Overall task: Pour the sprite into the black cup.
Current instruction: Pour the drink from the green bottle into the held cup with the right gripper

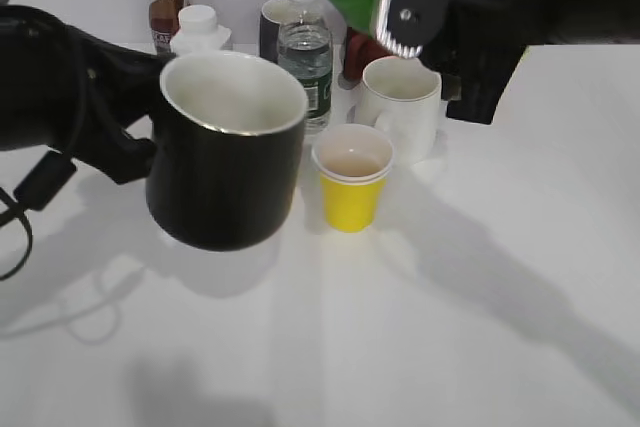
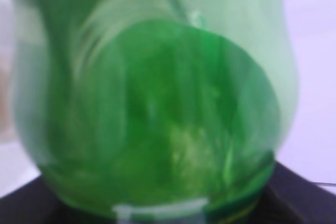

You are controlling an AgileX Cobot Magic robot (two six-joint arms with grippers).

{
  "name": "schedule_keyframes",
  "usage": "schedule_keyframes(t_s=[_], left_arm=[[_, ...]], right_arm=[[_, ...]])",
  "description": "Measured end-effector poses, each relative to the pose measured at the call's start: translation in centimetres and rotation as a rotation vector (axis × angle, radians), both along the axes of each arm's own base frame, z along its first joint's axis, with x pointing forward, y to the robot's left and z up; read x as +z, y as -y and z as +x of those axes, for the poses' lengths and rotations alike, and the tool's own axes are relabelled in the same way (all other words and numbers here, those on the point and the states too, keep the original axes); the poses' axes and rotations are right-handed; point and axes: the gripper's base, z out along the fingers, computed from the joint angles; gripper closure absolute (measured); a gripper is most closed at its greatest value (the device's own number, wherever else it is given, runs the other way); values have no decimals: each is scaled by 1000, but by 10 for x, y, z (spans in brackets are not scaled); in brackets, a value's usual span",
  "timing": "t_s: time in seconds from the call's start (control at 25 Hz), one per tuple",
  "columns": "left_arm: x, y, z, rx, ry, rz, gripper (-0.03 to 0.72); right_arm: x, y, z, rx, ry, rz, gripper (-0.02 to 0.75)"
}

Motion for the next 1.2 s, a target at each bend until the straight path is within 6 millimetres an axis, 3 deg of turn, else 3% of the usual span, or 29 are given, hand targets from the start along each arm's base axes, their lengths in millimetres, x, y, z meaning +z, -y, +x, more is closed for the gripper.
schedule_keyframes(t_s=[0.32,1.2], left_arm=[[-9,15,-5,-62,-27,22,638],[-12,19,-2,-73,-23,13,638]], right_arm=[[-12,-2,6,18,47,-164,301],[-6,-1,10,125,268,-401,302]])
